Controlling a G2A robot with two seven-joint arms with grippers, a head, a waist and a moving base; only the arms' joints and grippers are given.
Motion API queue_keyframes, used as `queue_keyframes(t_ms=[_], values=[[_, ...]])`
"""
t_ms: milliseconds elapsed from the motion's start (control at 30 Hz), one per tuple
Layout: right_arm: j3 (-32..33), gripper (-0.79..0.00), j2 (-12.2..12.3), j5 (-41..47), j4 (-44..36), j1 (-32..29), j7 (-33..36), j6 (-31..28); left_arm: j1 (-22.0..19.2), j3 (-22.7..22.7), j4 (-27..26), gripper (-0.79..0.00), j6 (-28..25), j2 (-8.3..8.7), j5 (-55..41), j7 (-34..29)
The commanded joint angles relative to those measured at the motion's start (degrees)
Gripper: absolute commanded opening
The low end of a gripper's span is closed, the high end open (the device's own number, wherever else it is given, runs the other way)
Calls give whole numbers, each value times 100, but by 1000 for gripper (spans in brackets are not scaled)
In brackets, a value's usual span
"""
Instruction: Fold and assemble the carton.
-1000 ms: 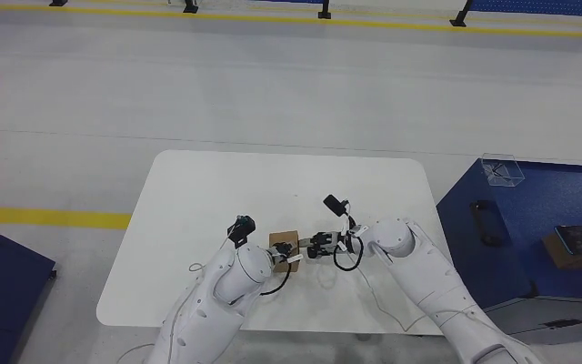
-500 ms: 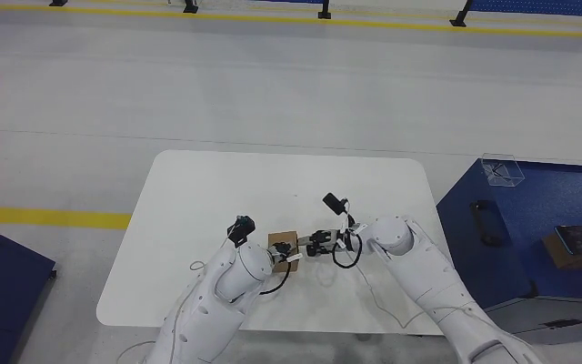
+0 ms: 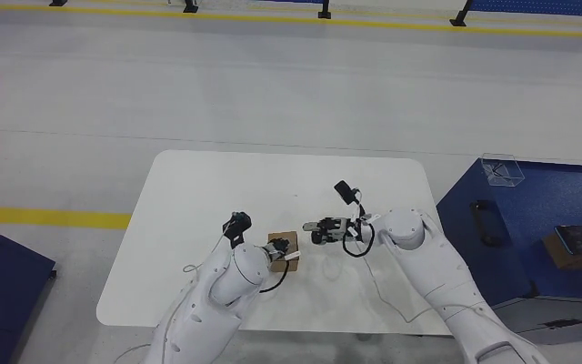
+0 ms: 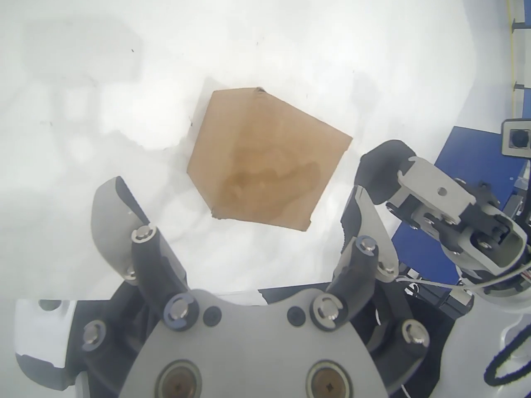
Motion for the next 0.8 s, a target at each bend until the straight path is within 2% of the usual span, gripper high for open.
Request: queue_keyframes(t_ms=[0, 67, 100, 500, 633, 767], values=[[70, -514, -14, 330, -36, -23, 30, 120, 206, -97, -473, 0, -91, 63, 157, 10], [78, -656, -26, 480, -81, -37, 58, 223, 411, -184, -879, 0, -296, 124, 305, 32], [78, -779, -26, 480, -81, -37, 58, 223, 518, -241, -1095, 0, -464, 147, 308, 50], [78, -785, -26, 480, -81, -37, 58, 223, 518, -241, -1095, 0, -464, 147, 308, 50], [91, -785, -20, 326, -476, -302, -415, -128, 518, -241, -1095, 0, -464, 147, 308, 50], [107, -785, 9, 196, -800, -542, -454, -398, 518, -241, -1095, 0, -464, 147, 308, 50]])
